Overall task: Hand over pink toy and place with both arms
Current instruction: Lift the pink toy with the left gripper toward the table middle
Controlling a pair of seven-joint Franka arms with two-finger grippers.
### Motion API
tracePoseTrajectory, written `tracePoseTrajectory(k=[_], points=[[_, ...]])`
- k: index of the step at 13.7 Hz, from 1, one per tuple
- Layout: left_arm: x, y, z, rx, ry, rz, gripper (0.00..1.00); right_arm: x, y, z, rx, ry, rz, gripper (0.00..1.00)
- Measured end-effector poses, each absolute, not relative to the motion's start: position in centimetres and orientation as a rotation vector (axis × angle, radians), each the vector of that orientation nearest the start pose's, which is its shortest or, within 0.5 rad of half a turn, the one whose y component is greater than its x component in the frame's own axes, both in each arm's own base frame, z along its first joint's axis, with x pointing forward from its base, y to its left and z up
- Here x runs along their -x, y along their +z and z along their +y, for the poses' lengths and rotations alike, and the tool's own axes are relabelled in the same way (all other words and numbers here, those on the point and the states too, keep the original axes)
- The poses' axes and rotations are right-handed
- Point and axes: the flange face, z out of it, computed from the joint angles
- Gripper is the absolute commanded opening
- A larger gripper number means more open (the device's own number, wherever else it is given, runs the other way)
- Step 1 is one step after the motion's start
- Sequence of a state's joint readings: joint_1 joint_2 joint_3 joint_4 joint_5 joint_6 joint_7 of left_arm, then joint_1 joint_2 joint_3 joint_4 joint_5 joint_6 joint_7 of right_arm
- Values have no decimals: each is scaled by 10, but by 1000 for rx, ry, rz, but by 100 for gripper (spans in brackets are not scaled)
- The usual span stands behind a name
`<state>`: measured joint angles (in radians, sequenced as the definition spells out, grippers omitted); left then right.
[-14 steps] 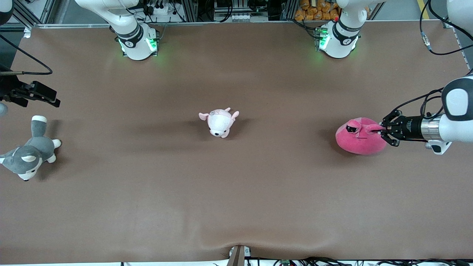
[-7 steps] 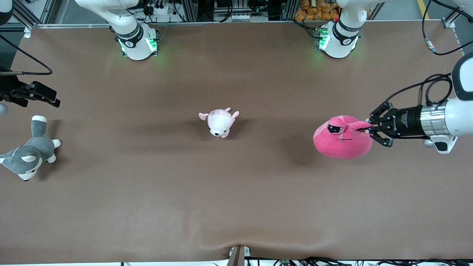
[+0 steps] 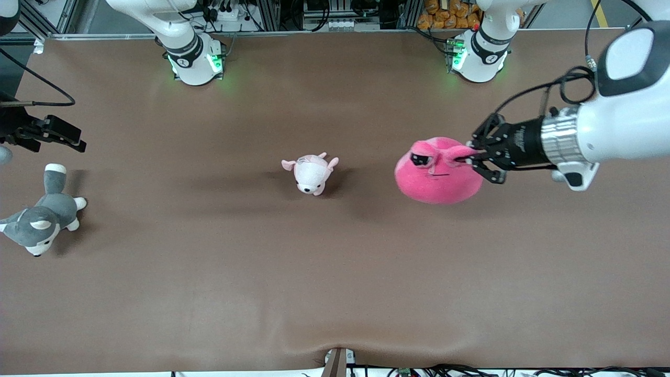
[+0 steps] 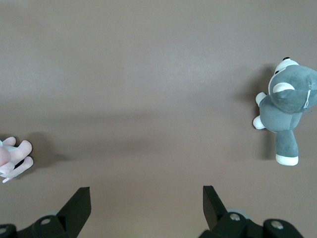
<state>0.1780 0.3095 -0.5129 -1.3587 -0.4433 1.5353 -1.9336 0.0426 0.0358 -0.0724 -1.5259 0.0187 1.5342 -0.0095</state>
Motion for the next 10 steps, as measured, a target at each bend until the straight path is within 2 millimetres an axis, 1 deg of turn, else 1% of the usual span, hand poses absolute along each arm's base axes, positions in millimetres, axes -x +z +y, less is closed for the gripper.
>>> tracePoseTrajectory(k=[4, 6, 10], points=[[-581, 583, -268, -1951, -820, 2053, 0, -563, 623, -12, 3120, 28, 27, 100], [-573, 587, -296, -1928, -805, 2050, 0, -563, 623, -11, 3108, 27, 28, 100], [-557, 594, -343, -1838, -798, 2096, 0, -566, 618, -5, 3078, 41, 21, 100]])
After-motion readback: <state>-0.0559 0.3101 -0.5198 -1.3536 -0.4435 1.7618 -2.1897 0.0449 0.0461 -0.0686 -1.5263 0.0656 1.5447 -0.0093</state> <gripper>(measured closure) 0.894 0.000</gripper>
